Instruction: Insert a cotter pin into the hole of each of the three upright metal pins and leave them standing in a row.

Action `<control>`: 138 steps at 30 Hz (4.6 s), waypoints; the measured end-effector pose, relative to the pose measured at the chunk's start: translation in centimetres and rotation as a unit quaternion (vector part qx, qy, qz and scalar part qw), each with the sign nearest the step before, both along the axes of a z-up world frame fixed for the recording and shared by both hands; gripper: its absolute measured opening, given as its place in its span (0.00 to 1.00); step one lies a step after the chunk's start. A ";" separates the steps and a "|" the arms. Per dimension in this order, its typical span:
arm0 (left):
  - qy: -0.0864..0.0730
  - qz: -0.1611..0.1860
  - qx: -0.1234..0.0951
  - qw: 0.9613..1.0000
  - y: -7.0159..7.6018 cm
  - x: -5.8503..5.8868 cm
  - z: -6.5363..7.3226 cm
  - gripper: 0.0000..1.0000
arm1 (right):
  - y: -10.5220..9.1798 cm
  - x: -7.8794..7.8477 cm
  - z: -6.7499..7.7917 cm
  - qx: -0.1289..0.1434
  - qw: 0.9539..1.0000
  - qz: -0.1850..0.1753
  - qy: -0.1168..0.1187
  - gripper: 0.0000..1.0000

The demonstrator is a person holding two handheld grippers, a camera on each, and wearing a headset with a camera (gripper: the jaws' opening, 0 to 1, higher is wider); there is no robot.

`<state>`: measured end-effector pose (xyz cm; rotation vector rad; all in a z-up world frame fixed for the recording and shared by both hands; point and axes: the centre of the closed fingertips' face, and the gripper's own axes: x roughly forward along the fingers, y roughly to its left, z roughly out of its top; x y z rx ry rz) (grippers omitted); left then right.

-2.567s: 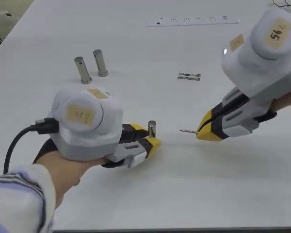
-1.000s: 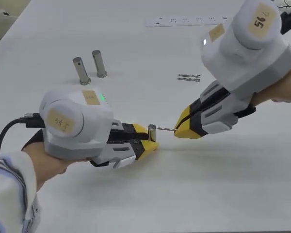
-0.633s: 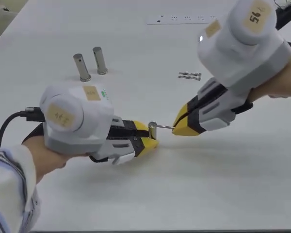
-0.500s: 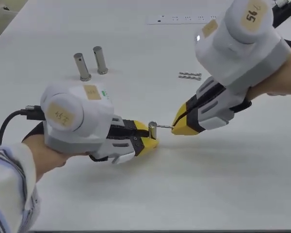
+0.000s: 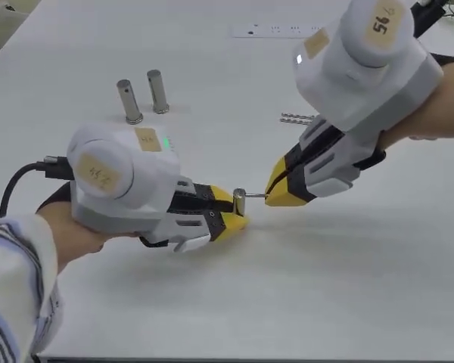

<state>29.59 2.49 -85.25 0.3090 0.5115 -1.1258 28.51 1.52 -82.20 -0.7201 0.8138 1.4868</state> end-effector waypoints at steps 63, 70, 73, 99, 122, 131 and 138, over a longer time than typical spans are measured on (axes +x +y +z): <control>0.018 0.020 -0.017 1.000 0.3 -0.2 -0.1 0.07 | 0.0 -0.6 0.1 0.047 0.998 0.022 -0.030 0.09; 0.024 0.023 -0.019 0.999 0.3 -0.2 -0.1 0.08 | 0.1 -0.8 0.3 0.075 0.997 0.007 -0.029 0.15; 0.028 0.019 -0.002 0.999 0.3 -0.4 -0.7 0.10 | 0.2 -0.8 -0.1 0.085 0.996 -0.008 -0.027 0.16; 0.020 0.048 -0.044 0.998 3.5 -1.2 3.7 0.66 | 2.6 -0.5 -1.4 0.164 0.985 -0.055 -0.012 0.20; -0.005 0.081 -0.034 0.996 6.1 -2.8 7.1 0.94 | 3.9 0.2 -2.3 0.200 0.977 -0.071 -0.021 0.12; -0.013 0.106 -0.028 0.994 7.5 -2.4 6.9 0.94 | 4.2 0.6 -2.1 0.197 0.978 -0.057 -0.042 0.10; 0.001 0.121 -0.028 0.992 8.2 -2.2 6.0 0.95 | 4.6 2.9 -1.6 0.205 0.976 -0.063 -0.046 0.10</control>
